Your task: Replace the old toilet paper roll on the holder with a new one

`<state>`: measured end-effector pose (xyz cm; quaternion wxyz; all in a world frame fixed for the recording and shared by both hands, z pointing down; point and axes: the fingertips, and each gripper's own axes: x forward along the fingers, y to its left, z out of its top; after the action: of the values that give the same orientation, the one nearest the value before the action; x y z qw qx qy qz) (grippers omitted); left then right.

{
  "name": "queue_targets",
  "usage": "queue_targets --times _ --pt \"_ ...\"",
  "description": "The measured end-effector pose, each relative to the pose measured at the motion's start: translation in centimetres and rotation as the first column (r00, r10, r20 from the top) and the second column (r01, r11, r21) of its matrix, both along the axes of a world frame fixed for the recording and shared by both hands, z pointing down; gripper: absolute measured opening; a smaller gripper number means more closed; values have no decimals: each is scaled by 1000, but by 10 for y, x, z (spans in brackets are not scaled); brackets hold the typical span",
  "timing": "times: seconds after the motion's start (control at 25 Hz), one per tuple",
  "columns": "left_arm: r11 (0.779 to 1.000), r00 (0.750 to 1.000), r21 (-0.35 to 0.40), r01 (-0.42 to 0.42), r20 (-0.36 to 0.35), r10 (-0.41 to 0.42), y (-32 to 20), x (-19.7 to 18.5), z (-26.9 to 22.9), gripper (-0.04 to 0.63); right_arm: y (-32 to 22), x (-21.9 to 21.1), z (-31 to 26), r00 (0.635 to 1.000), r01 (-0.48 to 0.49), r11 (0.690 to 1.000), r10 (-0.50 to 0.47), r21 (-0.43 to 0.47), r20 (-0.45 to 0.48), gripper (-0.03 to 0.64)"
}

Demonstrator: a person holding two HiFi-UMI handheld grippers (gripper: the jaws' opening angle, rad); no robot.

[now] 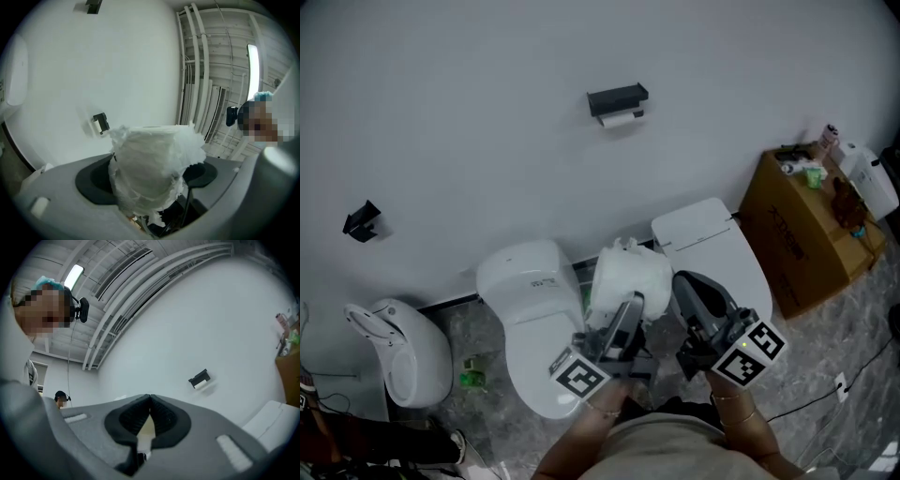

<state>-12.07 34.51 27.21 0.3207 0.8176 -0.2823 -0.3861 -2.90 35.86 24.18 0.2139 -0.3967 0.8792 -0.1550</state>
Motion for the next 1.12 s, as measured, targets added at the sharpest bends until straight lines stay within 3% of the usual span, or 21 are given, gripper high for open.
queue_targets --times 0.64,1.12 --pt "998 1000 -62 -28 -7 28 -103 -11 24 419 -107 -8 19 1000 -24 999 25 -49 6 3" --pt "998 1000 -59 28 10 -27 -236 9 21 419 -249 15 15 999 36 998 -36 -45 15 3"
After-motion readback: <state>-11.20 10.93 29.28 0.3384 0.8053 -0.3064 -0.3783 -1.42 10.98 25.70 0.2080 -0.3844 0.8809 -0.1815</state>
